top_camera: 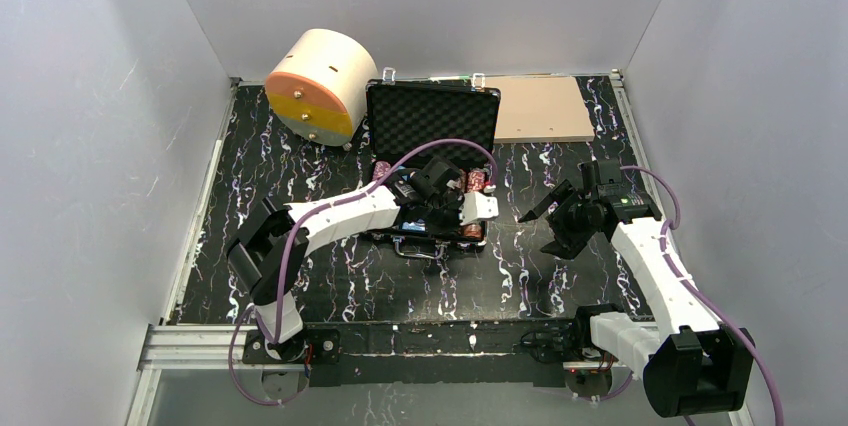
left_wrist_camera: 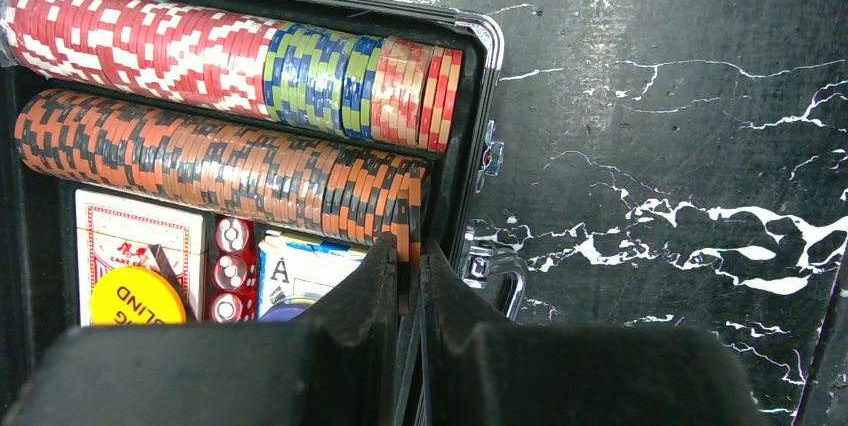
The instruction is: Pack up texas hold em set
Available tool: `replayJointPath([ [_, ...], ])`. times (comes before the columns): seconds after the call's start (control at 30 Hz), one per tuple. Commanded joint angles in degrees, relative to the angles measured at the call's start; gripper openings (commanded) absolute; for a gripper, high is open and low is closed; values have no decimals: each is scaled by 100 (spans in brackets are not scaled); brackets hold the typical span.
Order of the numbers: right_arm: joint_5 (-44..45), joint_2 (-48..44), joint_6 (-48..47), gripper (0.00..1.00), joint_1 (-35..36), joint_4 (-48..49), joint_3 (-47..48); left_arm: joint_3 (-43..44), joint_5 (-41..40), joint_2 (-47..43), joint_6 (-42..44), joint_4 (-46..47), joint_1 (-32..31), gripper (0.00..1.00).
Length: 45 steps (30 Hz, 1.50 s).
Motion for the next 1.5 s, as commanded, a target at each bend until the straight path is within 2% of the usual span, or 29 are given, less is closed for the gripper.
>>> replayJointPath([
  [0.0, -59, -82, -11, 85, -35, 35, -19, 70, 149, -101, 157, -230, 46, 0],
  [0.37, -67, -102, -14, 84, -35, 5, -36, 143, 30, 85, 267, -342, 68, 0],
  [0.77, -79, -96, -16, 85, -37, 9, -10, 584, -117, 465, -89, -273, 64, 33],
  [1.03, -132, -78, -201, 85, -35, 72, 84, 348, 373, -222, -15, -256, 263, 54],
  [1.17, -903, 31, -573, 83, -32, 608, 58, 301, 686, -488, -142, -318, 478, 57],
  [1.3, -1685, 126, -462, 76, 100, 1750, -257, 152, 719, -847, -484, -122, 723, 57],
  [1.47, -1713, 606, 73, 54, 1044, 3310, -391, -504, -303, -1507, -1759, 801, 842, 57],
])
